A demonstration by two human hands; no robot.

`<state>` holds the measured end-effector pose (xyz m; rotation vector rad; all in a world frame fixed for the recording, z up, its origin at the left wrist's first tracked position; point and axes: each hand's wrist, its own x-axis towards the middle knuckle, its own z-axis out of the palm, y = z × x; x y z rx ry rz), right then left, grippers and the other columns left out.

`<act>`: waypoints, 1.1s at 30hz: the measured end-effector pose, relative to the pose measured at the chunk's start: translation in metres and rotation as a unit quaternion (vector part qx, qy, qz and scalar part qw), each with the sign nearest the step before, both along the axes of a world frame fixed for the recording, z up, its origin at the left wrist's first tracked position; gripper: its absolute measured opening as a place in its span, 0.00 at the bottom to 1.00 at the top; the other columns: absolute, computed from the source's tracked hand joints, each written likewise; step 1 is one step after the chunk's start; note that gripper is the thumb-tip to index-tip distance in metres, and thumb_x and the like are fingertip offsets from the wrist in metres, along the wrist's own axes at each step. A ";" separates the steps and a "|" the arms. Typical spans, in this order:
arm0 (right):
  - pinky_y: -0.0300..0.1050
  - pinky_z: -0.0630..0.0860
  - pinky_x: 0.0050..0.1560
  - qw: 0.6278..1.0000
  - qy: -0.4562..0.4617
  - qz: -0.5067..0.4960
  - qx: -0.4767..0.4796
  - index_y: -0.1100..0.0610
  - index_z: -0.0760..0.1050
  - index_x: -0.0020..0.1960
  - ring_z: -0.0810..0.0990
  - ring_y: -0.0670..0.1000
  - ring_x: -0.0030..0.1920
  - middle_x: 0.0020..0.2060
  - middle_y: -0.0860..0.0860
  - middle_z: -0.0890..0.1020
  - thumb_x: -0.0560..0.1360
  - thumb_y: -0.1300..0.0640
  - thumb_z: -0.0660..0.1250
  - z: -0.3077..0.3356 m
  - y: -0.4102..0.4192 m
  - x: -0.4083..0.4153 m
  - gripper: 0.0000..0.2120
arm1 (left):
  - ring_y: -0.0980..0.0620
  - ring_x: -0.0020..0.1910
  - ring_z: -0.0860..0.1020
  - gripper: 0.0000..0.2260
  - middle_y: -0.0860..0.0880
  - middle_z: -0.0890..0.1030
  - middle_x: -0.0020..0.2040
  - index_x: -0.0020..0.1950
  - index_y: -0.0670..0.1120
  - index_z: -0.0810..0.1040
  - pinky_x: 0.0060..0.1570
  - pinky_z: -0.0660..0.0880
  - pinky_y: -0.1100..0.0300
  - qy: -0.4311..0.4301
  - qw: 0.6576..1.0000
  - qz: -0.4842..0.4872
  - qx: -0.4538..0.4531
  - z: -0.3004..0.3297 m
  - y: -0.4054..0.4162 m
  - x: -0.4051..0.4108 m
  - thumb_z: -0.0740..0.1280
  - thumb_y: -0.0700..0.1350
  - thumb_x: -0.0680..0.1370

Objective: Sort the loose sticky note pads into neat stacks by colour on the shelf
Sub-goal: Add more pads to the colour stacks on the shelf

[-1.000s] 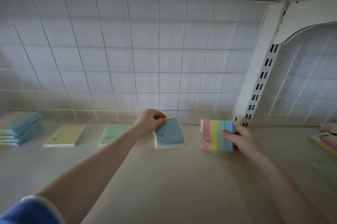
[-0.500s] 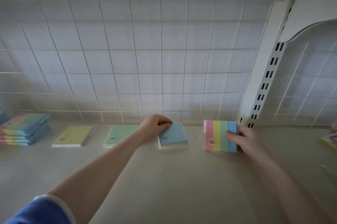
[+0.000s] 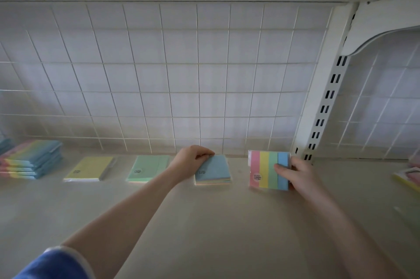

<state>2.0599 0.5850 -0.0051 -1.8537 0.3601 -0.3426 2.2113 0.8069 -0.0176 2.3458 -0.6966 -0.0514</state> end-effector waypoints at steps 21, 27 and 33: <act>0.41 0.65 0.32 0.993 -0.012 0.012 0.114 0.59 0.76 0.46 0.72 0.49 0.31 0.33 0.51 0.77 0.76 0.62 0.65 0.035 0.088 0.043 0.02 | 0.40 0.45 0.78 0.04 0.45 0.82 0.44 0.46 0.44 0.82 0.43 0.74 0.51 -0.314 0.925 0.209 0.052 0.028 0.138 -0.049 0.71 0.40 0.72; 0.41 0.65 0.31 0.991 -0.017 0.032 0.132 0.58 0.75 0.41 0.73 0.50 0.32 0.32 0.52 0.76 0.76 0.63 0.65 0.038 0.182 0.071 0.06 | 0.42 0.50 0.77 0.06 0.46 0.82 0.47 0.49 0.44 0.82 0.48 0.74 0.50 -0.292 0.922 0.245 0.068 0.020 0.236 -0.050 0.70 0.43 0.73; 0.44 0.70 0.38 0.988 -0.023 0.038 0.151 0.59 0.76 0.44 0.76 0.55 0.40 0.39 0.56 0.79 0.75 0.63 0.65 0.036 0.290 0.105 0.03 | 0.42 0.45 0.79 0.06 0.47 0.82 0.43 0.45 0.46 0.82 0.42 0.75 0.52 -0.289 0.920 0.250 0.089 0.006 0.347 -0.033 0.74 0.41 0.69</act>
